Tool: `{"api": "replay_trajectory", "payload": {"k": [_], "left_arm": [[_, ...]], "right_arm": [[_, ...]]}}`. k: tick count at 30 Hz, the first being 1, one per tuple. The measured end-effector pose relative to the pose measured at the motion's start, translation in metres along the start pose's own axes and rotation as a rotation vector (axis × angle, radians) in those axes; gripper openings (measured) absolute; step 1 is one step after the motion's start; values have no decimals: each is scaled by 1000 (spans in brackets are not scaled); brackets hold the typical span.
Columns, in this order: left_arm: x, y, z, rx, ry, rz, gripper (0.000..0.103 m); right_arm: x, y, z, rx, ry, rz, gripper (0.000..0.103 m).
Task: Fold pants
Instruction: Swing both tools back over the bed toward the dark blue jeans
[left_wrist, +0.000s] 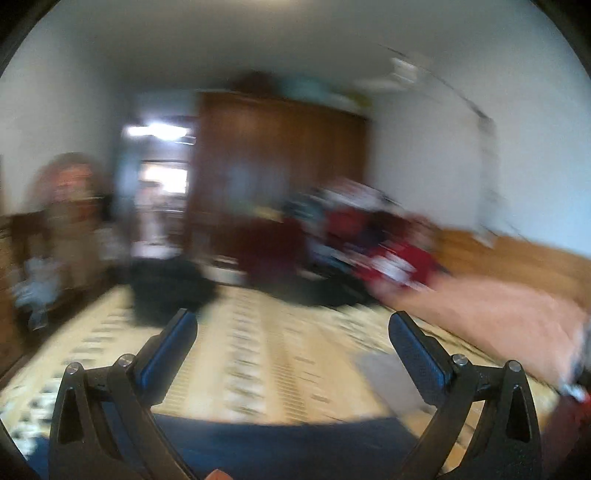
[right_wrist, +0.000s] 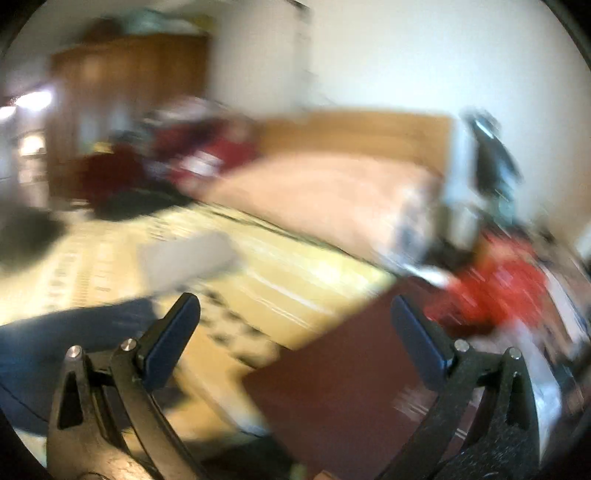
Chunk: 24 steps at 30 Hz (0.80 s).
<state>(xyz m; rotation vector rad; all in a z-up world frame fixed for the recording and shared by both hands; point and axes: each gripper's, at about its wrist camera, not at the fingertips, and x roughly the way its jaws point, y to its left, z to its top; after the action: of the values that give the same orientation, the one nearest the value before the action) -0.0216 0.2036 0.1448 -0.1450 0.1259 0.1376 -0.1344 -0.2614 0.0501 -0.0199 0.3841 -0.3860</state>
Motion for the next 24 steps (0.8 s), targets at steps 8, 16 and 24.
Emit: {"api": "replay_trajectory", "payload": {"k": [8, 16, 24], "left_arm": [[-25, 267, 44, -27, -6, 367, 103], [86, 436, -65, -95, 450, 281, 103], [209, 518, -256, -206, 840, 176, 93]], "right_arm": [[-9, 159, 27, -248, -58, 423, 103], [15, 297, 9, -382, 38, 656, 103], [39, 388, -63, -524, 247, 700, 103]]}}
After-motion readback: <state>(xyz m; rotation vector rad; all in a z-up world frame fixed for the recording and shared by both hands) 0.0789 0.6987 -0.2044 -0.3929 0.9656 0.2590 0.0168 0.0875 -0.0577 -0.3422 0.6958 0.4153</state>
